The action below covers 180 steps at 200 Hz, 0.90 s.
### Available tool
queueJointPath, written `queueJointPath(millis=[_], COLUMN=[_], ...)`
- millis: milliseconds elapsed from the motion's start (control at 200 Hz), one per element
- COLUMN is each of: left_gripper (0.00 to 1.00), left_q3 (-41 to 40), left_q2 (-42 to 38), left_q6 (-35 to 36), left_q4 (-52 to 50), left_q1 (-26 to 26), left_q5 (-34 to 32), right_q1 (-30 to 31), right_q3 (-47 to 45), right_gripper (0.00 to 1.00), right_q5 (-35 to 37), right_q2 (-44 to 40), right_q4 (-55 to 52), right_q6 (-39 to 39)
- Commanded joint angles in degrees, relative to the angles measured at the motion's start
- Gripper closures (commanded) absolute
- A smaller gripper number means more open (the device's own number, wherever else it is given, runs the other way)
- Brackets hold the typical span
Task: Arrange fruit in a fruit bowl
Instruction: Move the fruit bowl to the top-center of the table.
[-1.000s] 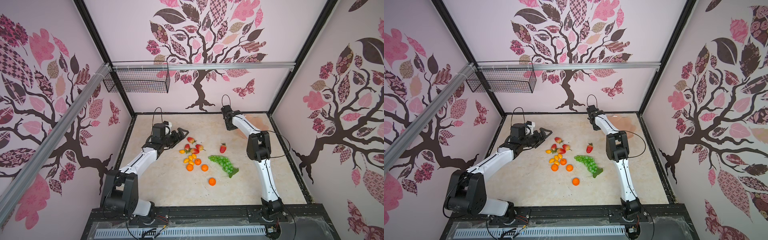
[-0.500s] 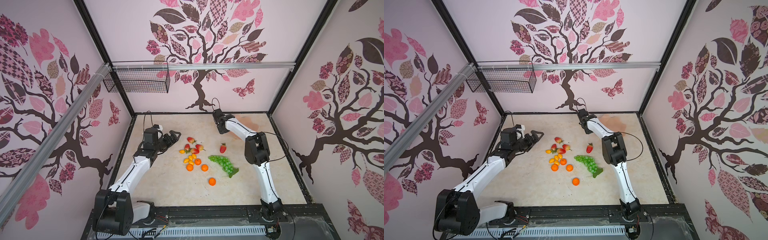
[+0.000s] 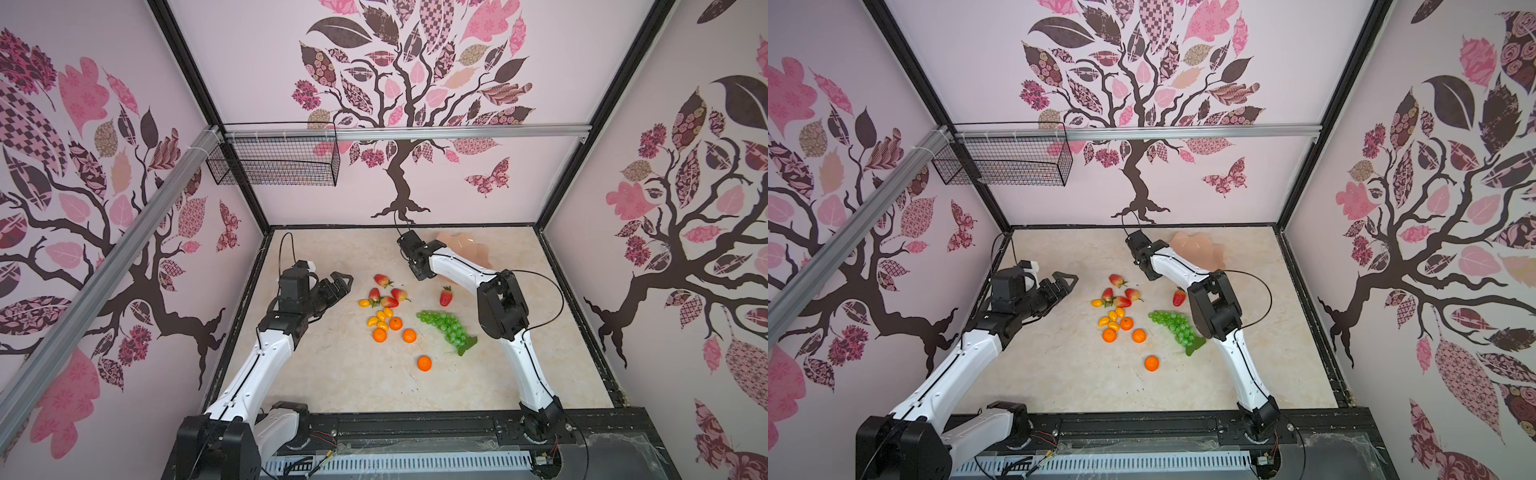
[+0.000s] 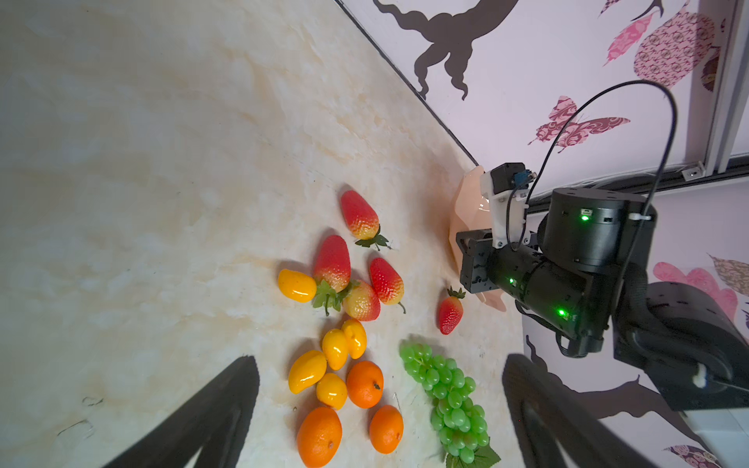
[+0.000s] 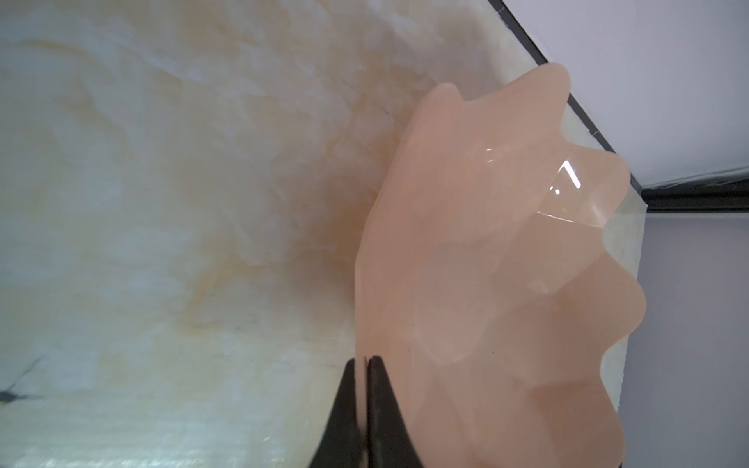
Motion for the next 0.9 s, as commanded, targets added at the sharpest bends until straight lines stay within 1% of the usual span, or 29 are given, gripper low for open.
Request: queueJointPath(millis=[0, 375, 470, 540, 595, 680, 735, 820, 895], left_gripper=[0.02, 0.02, 0.02, 0.02, 0.02, 0.02, 0.02, 0.02, 0.02], left_q3=[-2.2, -3.5, -3.6, -3.5, -3.3, -3.1, -2.9, -2.5, -1.9], left_q2=[-2.1, -4.7, -4.6, -4.6, -4.6, -4.6, -4.8, -4.8, -4.8], left_q6=[1.1, 1.7, 2.1, 2.6, 3.0, 3.5, 3.8, 4.3, 5.2], left_q4=[-1.9, -4.3, -4.4, -4.7, -5.0, -5.6, -5.9, -6.4, -7.1], left_q1=[0.4, 0.5, 0.5, 0.5, 0.5, 0.5, 0.4, 0.4, 0.5], left_q5=[-2.3, -3.4, -3.2, -2.9, -2.7, -2.7, -2.7, -2.7, -2.6], right_q1=[2.6, 6.0, 6.4, 6.4, 6.4, 6.5, 6.5, 6.4, 6.5], right_q3=[-1.5, -2.1, -2.0, -1.5, -0.9, -0.1, 0.5, 1.2, 1.4], right_gripper=[0.93, 0.92, 0.89, 0.85, 0.79, 0.73, 0.67, 0.65, 0.55], right_q5=[-7.6, -11.9, -12.6, -12.4, -11.9, -11.7, -11.6, -11.3, -10.8], right_q2=[-3.1, -3.0, -2.9, -2.6, -2.3, -2.3, -2.3, -2.6, -3.4], right_q4=[0.1, 0.1, 0.1, -0.3, -0.5, -0.7, -1.0, -1.3, -1.1], right_q6=[-1.4, -3.3, -3.3, -3.0, -2.9, -2.6, -2.1, -1.7, -1.3])
